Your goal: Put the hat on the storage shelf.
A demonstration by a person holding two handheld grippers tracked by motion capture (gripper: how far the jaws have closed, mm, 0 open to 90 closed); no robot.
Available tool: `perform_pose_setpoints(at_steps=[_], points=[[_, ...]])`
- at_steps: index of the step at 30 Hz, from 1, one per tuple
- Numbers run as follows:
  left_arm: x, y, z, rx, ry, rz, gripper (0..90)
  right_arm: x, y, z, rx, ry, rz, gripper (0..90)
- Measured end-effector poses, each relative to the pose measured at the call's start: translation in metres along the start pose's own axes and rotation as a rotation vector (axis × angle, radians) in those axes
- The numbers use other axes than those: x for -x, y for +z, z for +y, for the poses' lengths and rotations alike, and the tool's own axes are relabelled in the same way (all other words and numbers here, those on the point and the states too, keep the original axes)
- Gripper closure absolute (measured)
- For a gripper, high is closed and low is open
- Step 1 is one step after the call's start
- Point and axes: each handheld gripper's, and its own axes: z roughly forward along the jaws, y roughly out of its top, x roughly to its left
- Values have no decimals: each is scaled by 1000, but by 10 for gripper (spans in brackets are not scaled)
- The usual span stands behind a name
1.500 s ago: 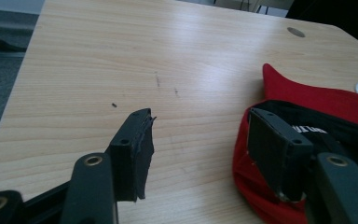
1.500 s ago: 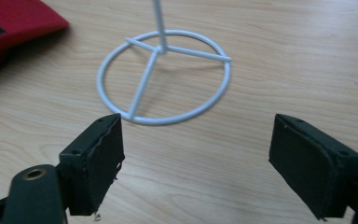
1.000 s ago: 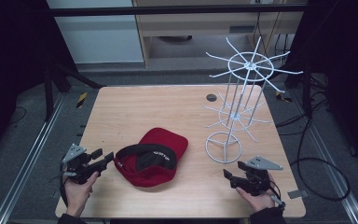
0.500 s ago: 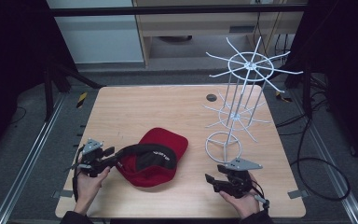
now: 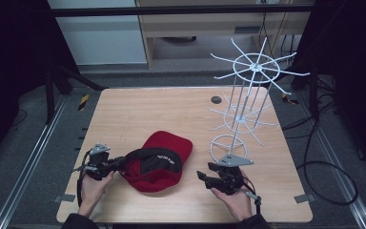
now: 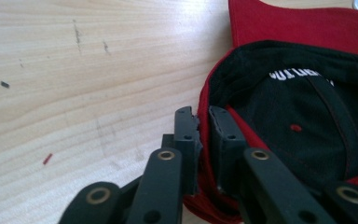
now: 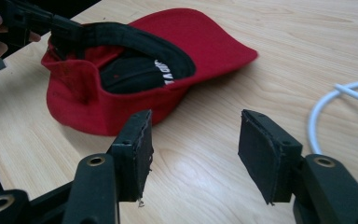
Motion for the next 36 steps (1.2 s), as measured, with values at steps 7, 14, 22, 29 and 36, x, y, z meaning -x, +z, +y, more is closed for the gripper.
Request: perform_pose_setpoints(at_steps=[7, 14, 22, 29, 36], points=[[12, -8, -7, 2, 18, -49, 836, -12, 25, 16, -1, 4, 21, 478], [34, -11, -14, -1, 71, -80, 837, -15, 41, 22, -23, 21, -7, 484], [43, -9, -15, -7, 90, -94, 837, -7, 56, 16, -100, 68, -35, 515], [45, -6, -16, -12, 94, -90, 838, -4, 61, 14, -147, 75, -4, 768], [48, -2, -15, -21, 102, -95, 836, -5, 56, 22, -107, 85, 22, 868]])
